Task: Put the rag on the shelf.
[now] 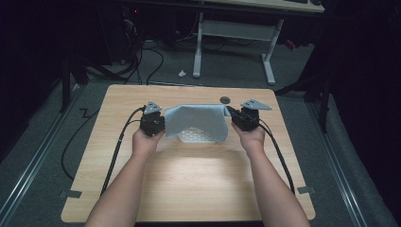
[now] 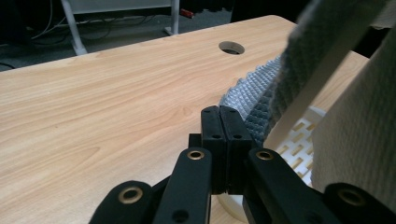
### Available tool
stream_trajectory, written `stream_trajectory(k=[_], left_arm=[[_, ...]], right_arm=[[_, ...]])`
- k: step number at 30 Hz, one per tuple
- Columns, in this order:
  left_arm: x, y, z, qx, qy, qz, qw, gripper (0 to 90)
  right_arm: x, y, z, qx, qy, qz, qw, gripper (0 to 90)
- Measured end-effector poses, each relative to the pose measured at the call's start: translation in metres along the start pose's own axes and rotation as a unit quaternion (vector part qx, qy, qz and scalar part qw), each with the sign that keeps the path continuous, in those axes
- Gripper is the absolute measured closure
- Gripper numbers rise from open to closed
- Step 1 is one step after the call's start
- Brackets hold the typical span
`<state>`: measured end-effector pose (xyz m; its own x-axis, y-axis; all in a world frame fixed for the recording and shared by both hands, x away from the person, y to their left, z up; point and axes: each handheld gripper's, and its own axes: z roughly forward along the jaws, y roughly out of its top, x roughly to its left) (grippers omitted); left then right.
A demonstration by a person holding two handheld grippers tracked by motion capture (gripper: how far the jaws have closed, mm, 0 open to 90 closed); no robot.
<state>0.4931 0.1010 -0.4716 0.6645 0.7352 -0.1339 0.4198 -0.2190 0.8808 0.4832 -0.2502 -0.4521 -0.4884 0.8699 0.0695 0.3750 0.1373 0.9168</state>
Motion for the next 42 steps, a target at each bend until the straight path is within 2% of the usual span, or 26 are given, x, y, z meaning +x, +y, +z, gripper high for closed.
stream_trajectory(k=[4, 7, 18, 25, 27, 30, 36, 38, 42], left_arm=[[-0.003, -0.003, -0.001, -0.003, -0.006, 0.002, 1.0, 89.5], [-0.002, -0.005, -0.001, -0.001, -0.006, -0.002, 1.0, 89.4], [-0.004, -0.01, 0.004, 0.016, -0.01, -0.005, 0.9998, 89.3], [-0.003, -0.008, 0.001, 0.012, -0.007, -0.009, 0.9999, 87.0], [-0.001, -0.007, -0.001, 0.009, -0.002, -0.013, 0.9999, 79.9], [0.001, -0.005, -0.005, 0.004, 0.003, -0.016, 0.9999, 77.6], [0.005, -0.001, -0.012, -0.005, 0.024, -0.015, 0.9996, 66.4], [0.008, 0.001, -0.018, -0.008, 0.043, -0.012, 0.999, 63.6], [0.011, 0.002, -0.026, -0.016, 0.06, -0.013, 0.998, 61.2]], right_arm=[[-0.003, -0.008, 0.002, 0.007, 0.002, 0.017, 0.9998, 89.3], [-0.003, -0.012, 0.004, 0.012, 0.002, 0.019, 0.9997, 89.3], [0.003, -0.019, 0.01, 0.028, 0.01, 0.014, 0.9995, 89.0], [0.004, -0.021, 0.011, 0.031, 0.006, 0.011, 0.9994, 87.0], [0.003, -0.019, 0.01, 0.03, 0.008, 0.011, 0.9995, 82.1], [0.003, -0.017, 0.008, 0.026, 0.004, 0.009, 0.9996, 79.1], [-0.001, -0.011, 0.001, 0.015, -0.006, 0.01, 0.9998, 75.8], [-0.002, -0.009, -0.002, 0.013, -0.011, 0.007, 0.9998, 73.5], [-0.005, -0.005, -0.008, 0.012, -0.021, 0.002, 0.9997, 71.3]])
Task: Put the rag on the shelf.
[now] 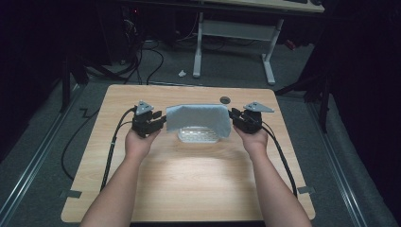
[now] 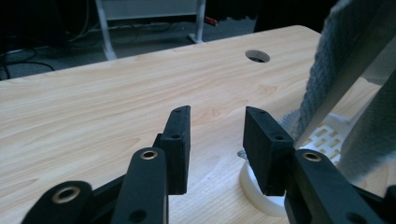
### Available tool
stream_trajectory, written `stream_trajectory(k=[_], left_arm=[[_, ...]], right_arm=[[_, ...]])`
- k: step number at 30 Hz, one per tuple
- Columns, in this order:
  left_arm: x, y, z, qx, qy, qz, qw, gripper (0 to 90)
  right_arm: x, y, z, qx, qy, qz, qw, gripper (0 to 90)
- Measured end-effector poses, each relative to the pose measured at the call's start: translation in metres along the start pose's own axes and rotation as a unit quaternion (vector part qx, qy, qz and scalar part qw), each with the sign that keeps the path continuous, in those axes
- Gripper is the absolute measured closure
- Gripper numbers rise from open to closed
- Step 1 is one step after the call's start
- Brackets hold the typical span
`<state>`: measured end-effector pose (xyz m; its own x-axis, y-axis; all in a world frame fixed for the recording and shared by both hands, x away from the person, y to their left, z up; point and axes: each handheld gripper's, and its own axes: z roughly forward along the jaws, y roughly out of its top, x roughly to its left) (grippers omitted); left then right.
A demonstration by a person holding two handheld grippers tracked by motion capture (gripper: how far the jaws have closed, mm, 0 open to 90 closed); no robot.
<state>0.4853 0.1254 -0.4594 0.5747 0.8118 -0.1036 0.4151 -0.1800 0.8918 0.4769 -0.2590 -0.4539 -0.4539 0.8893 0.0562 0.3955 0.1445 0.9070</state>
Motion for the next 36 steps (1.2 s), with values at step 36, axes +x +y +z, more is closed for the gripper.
stream_trajectory(k=[36], left_arm=[[0.001, -0.04, -0.089, -0.018, 0.034, 0.007, 0.9992, 48.3]], right_arm=[[0.02, -0.01, -0.073, -0.014, -0.032, -0.048, 0.9982, 50.8]])
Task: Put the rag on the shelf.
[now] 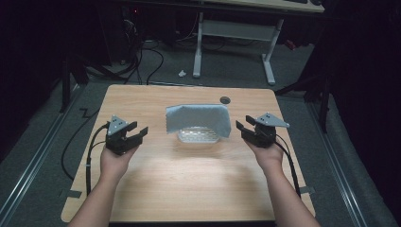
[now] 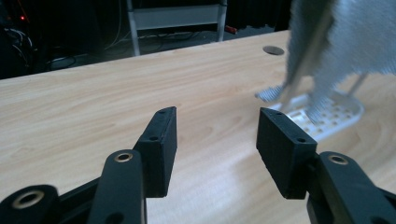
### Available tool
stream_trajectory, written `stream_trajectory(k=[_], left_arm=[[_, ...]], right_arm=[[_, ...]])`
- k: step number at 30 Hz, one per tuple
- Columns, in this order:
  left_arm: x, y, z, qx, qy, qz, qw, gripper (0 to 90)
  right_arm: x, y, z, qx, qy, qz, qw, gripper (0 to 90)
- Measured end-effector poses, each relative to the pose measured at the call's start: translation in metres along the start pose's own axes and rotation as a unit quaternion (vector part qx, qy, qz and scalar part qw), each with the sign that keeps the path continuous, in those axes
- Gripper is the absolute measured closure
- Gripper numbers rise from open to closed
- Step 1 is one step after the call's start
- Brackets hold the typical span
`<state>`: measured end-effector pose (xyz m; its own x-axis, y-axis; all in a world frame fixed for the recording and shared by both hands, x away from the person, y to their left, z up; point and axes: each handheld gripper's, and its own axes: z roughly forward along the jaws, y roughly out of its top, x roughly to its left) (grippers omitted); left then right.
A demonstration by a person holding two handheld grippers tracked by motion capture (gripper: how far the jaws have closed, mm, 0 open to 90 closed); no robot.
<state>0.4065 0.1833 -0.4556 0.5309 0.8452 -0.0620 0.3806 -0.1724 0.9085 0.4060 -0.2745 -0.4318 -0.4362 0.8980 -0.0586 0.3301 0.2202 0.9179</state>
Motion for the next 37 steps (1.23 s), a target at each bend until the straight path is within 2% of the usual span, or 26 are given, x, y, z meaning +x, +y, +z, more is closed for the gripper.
stream_trajectory(k=[2, 3, 5, 8, 10, 11, 12, 13, 15, 17, 19, 21, 24, 25, 26, 27, 28, 31, 33, 37], left_arm=[[-0.002, -0.003, -0.003, 0.001, -0.002, 0.0, 1.0, 48.0], [-0.007, -0.01, -0.009, 0.003, -0.005, 0.001, 1.0, 47.8], [-0.012, -0.017, -0.014, 0.006, -0.012, -0.004, 0.9999, 47.6], [-0.022, -0.027, -0.018, 0.017, -0.028, -0.007, 0.9994, 46.3], [-0.032, -0.038, -0.019, 0.025, -0.039, 0.0, 0.999, 45.3], [-0.038, -0.044, -0.019, 0.037, -0.042, 0.007, 0.9984, 44.9], [-0.038, -0.044, -0.019, 0.037, -0.042, 0.007, 0.9984, 44.6], [-0.051, -0.056, -0.017, 0.064, -0.047, 0.025, 0.9965, 44.4], [-0.065, -0.065, -0.016, 0.081, -0.059, 0.033, 0.9944, 43.6], [-0.079, -0.07, -0.017, 0.092, -0.066, 0.039, 0.9928, 42.5], [-0.091, -0.073, -0.02, 0.094, -0.065, 0.039, 0.9926, 41.5], [-0.104, -0.075, -0.026, 0.091, -0.079, 0.038, 0.992, 40.0], [-0.118, -0.081, -0.03, 0.098, -0.114, 0.051, 0.9873, 38.7], [-0.123, -0.085, -0.029, 0.101, -0.12, 0.058, 0.9859, 38.7], [-0.127, -0.088, -0.028, 0.104, -0.117, 0.073, 0.985, 38.9], [-0.127, -0.088, -0.028, 0.104, -0.117, 0.073, 0.985, 39.2], [-0.131, -0.09, -0.024, 0.112, -0.117, 0.08, 0.9836, 39.2], [-0.13, -0.089, -0.019, 0.109, -0.131, 0.052, 0.984, 39.2], [-0.13, -0.09, -0.019, 0.108, -0.131, 0.049, 0.9843, 39.1], [-0.129, -0.092, -0.018, 0.114, -0.126, 0.052, 0.9841, 38.5]], right_arm=[[0.003, -0.002, -0.004, -0.005, -0.003, -0.005, 1.0, 50.5], [0.009, -0.004, -0.011, 0.007, -0.003, -0.018, 0.9998, 48.2], [0.015, -0.007, -0.018, 0.0, -0.005, -0.031, 0.9995, 48.0], [0.024, -0.014, -0.029, -0.002, 0.0, -0.032, 0.9995, 45.7], [0.031, -0.02, -0.036, 0.004, 0.0, -0.031, 0.9995, 44.8], [0.035, -0.024, -0.039, 0.01, -0.006, -0.033, 0.9994, 44.2], [0.035, -0.024, -0.039, 0.01, -0.006, -0.033, 0.9994, 44.2], [0.042, -0.035, -0.043, 0.025, -0.01, -0.031, 0.9992, 43.1], [0.048, -0.048, -0.049, 0.03, -0.007, -0.024, 0.9993, 43.0], [0.056, -0.06, -0.054, 0.04, -0.005, -0.027, 0.9988, 42.0], [0.065, -0.071, -0.058, 0.043, -0.003, -0.023, 0.9988, 41.7], [0.075, -0.08, -0.063, 0.048, -0.003, -0.016, 0.9987, 41.6], [0.091, -0.102, -0.069, 0.054, -0.002, -0.004, 0.9985, 43.0], [0.096, -0.11, -0.07, 0.063, 0.007, -0.009, 0.9979, 44.3], [0.1, -0.112, -0.068, 0.081, 0.019, -0.027, 0.9961, 42.3], [0.103, -0.112, -0.067, 0.088, 0.019, -0.05, 0.9947, 41.8], [0.105, -0.111, -0.066, 0.083, 0.018, -0.061, 0.9945, 42.3], [0.102, -0.111, -0.061, 0.082, 0.03, -0.04, 0.9954, 42.1], [0.101, -0.111, -0.06, 0.08, 0.027, -0.05, 0.9952, 42.1], [0.095, -0.113, -0.065, 0.08, 0.028, -0.036, 0.9958, 42.4]])
